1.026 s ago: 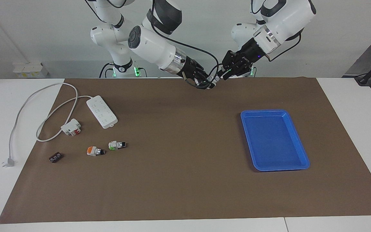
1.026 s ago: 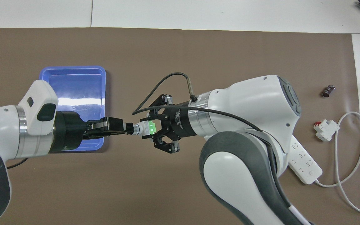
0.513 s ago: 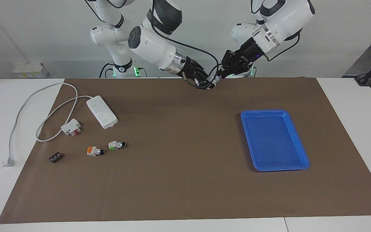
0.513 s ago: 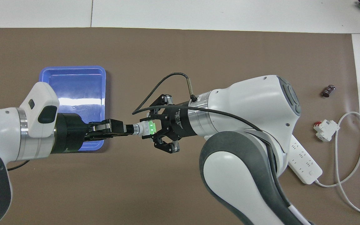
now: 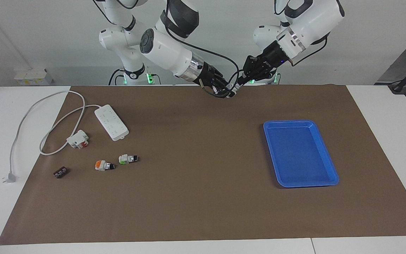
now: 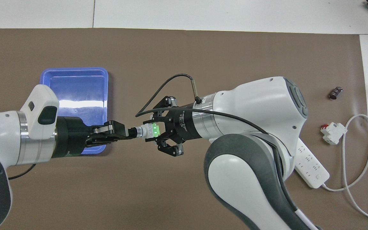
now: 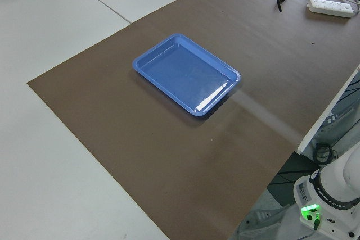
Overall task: Turn and place switch with both arms
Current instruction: 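Move the left gripper toward the switch held by the right gripper, then grasp the switch with the left gripper and open the right gripper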
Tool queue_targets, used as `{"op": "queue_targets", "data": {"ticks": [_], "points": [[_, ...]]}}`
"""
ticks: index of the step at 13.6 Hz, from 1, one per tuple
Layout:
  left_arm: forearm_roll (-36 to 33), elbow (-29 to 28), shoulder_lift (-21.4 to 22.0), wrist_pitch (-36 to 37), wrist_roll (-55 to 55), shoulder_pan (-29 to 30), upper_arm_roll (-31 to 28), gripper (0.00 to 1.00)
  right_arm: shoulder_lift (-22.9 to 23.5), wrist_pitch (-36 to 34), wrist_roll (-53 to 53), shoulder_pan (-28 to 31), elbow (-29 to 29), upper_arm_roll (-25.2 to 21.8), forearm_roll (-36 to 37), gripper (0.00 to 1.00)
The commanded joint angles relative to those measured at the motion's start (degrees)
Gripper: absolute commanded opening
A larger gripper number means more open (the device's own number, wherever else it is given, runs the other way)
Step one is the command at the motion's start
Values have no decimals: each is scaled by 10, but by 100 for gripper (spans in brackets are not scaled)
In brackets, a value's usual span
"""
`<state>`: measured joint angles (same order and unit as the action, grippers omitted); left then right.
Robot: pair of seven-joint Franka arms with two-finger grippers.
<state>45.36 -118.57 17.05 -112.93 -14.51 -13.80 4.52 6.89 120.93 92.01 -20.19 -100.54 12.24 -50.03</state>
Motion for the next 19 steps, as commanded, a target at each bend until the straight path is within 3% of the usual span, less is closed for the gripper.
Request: {"op": "queue_targets", "data": {"ticks": [1,14,19], "points": [[14,-15,18,2,-59,-1,3,0,7,1,-4,2,11,2,-2,0],[13,19,-3,-17,-667,-1,8,0,7,1,-4,2,11,2,-2,0],[11,19,-3,-27,-818,5,7,0,7,1,-4,2,11,2,-2,0]]}}
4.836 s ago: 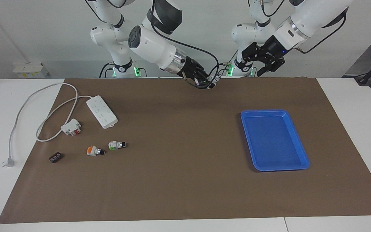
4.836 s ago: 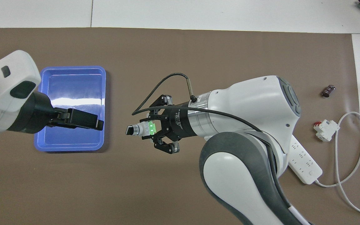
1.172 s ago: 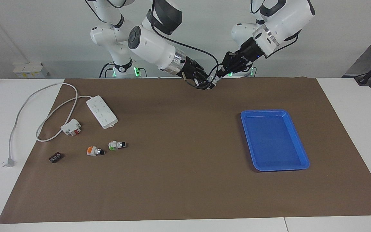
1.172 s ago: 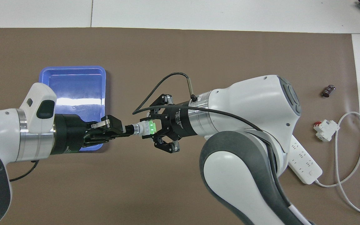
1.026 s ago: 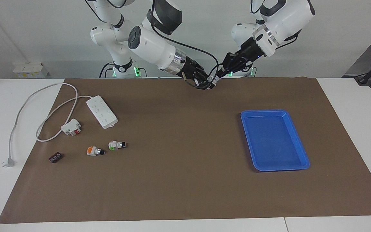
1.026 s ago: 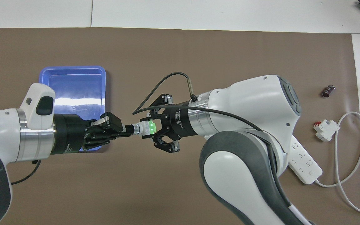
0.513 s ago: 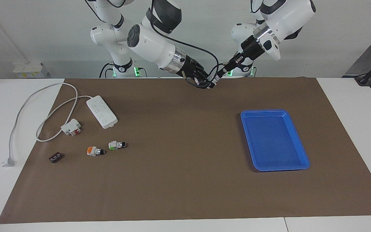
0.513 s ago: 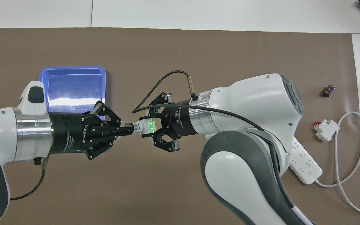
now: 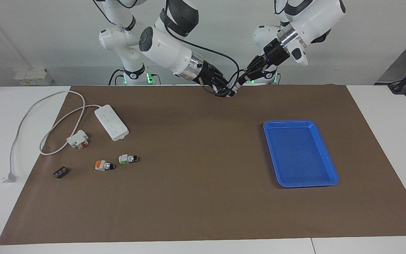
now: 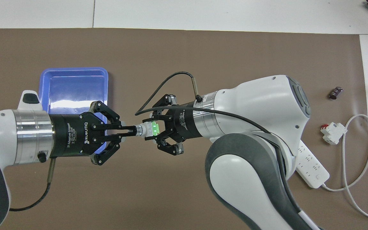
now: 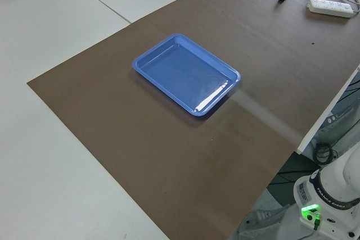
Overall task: Turn and place switch with both arms
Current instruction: 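Grasp the switch with the left gripper and open the right gripper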
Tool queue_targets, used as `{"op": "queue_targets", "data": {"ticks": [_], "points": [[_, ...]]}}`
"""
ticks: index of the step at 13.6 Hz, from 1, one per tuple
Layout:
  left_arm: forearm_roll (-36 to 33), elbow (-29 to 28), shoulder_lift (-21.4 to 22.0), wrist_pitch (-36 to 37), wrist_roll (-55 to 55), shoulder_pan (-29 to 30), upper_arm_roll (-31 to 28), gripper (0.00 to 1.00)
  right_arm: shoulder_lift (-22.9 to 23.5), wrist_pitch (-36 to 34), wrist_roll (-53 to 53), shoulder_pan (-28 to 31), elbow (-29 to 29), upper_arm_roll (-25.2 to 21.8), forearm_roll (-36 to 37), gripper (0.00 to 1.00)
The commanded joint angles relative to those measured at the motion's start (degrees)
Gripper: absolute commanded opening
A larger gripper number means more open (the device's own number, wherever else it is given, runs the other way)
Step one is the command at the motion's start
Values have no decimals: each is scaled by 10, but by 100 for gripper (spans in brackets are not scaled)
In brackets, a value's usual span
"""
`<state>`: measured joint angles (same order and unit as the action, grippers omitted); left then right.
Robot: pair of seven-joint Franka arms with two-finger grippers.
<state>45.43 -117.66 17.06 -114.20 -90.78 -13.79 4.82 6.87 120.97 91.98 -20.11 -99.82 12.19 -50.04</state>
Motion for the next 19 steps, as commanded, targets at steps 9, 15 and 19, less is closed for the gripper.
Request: {"op": "queue_targets", "data": {"ticks": [9,15,19], "points": [[5,10,-4,-14,-64,9,4,0,6,-6,-6,2,4,2,4,55],[-13,4,-4,-16,-39,24,3,0,1,-20,-29,2,4,3,37,98],[-110,-16,3,-25,54,23,3,0,0,-20,-29,2,4,3,38,98]]}}
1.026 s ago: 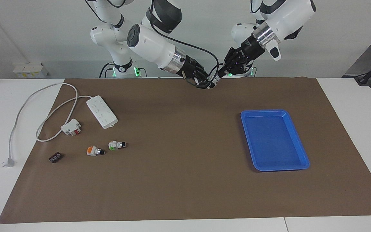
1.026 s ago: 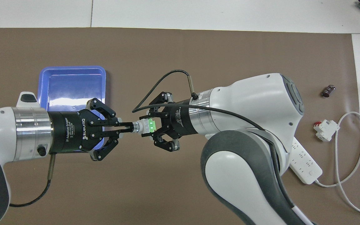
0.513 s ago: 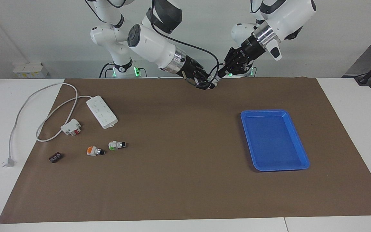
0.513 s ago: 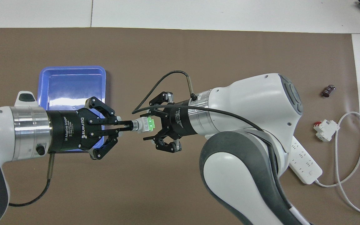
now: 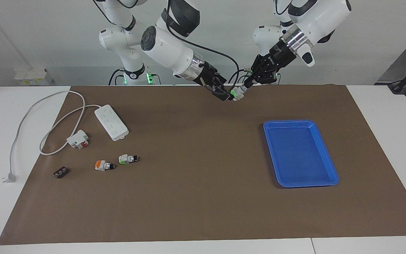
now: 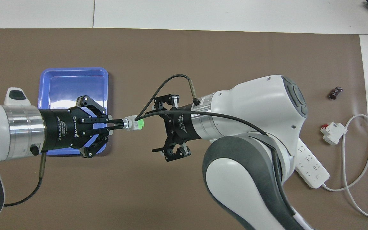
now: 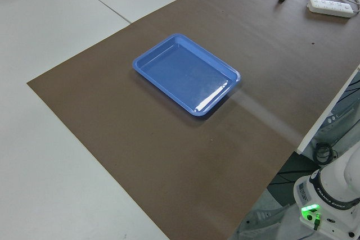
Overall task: Turn and place switch with both arms
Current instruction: 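Lower the switch into the blue tray while the right gripper withdraws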
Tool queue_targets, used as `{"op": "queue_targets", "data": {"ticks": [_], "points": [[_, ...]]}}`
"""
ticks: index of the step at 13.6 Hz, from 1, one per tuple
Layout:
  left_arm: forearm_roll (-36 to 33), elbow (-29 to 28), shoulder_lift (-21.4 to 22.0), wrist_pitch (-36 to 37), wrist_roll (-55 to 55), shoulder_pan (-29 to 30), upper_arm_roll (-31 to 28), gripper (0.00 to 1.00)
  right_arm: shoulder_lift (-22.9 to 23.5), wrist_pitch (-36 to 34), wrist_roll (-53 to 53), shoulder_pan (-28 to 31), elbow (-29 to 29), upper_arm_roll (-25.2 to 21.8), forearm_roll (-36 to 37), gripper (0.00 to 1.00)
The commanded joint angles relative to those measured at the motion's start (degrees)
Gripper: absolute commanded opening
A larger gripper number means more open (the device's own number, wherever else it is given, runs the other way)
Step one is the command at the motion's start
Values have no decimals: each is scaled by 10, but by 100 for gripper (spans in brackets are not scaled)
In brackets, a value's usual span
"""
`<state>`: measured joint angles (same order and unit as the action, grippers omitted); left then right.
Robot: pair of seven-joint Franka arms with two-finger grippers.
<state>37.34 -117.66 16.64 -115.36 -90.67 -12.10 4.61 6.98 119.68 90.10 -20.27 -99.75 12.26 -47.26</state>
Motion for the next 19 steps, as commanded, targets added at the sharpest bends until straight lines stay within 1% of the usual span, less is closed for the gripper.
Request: {"op": "queue_targets", "data": {"ticks": [1,3,4,6,8,9,10,12,14,15,17,19], "points": [[-42,-26,11,-14,91,7,4,0,-1,-7,-10,3,3,2,10,98],[-87,-45,16,-15,176,8,4,0,-5,-6,-24,4,3,1,15,98],[-110,-57,17,-15,229,11,4,0,-9,-6,-56,4,3,0,27,98],[-119,-79,24,-14,350,43,4,0,-13,-6,-114,12,3,-1,56,98],[-139,-104,24,-12,484,55,5,0,-20,-2,-169,27,2,-5,73,99],[-164,-120,20,-14,565,56,5,0,-21,-2,-210,33,2,-5,105,99],[-189,-137,17,-15,647,60,5,0,-26,-2,-254,40,-1,-5,156,99],[-208,-144,5,-15,776,95,6,0,-44,-6,-309,65,-7,-5,243,99],[-216,-144,-22,-19,854,106,5,0,-58,-9,-343,98,-7,-5,300,99],[-247,-144,-40,-34,876,105,5,0,-64,-20,-369,110,-7,-5,326,99],[-310,-137,-77,-78,887,99,6,0,-80,-52,-446,142,-6,-5,392,99],[-316,-129,-100,-96,908,101,6,0,-94,-88,-537,182,-3,-6,453,99]]}}
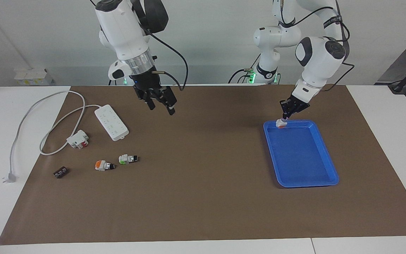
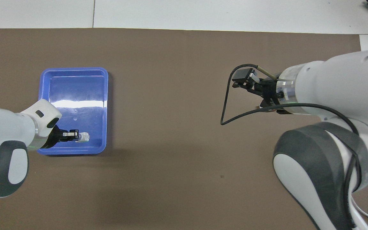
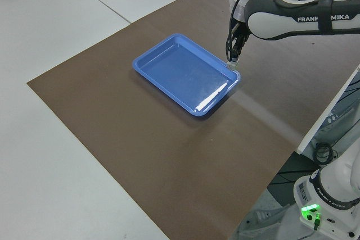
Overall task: Turn and place switch with both arms
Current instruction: 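Lower the switch into the blue tray while the right gripper withdraws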
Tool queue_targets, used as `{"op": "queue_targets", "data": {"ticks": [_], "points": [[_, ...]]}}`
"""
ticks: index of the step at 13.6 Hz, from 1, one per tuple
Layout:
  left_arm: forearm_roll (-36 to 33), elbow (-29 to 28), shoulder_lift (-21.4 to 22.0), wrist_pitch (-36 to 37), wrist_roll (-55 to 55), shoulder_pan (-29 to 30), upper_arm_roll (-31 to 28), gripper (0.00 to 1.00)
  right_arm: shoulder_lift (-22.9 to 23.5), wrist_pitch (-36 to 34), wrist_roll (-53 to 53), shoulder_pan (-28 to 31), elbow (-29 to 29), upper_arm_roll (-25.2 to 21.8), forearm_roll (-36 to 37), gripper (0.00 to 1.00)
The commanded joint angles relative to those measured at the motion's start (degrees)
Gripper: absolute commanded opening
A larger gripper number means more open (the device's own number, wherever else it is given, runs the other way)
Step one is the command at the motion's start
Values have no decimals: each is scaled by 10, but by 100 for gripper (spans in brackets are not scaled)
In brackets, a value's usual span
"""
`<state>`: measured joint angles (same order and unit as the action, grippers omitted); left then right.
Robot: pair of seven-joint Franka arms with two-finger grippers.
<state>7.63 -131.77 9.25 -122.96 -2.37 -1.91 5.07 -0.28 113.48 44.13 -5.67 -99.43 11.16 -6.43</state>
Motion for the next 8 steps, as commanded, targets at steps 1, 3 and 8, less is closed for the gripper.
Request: {"op": "queue_targets", "data": {"ticks": [1,3,8], "points": [[-24,21,-43,-23,35,-1,0,0,-32,-40,-127,48,-5,-9,50,99],[-63,26,-57,-39,41,-1,1,0,-50,-82,-208,42,-4,-68,50,99],[-63,25,-57,-36,69,-6,3,43,-40,-189,-320,15,69,-167,77,99]]}}
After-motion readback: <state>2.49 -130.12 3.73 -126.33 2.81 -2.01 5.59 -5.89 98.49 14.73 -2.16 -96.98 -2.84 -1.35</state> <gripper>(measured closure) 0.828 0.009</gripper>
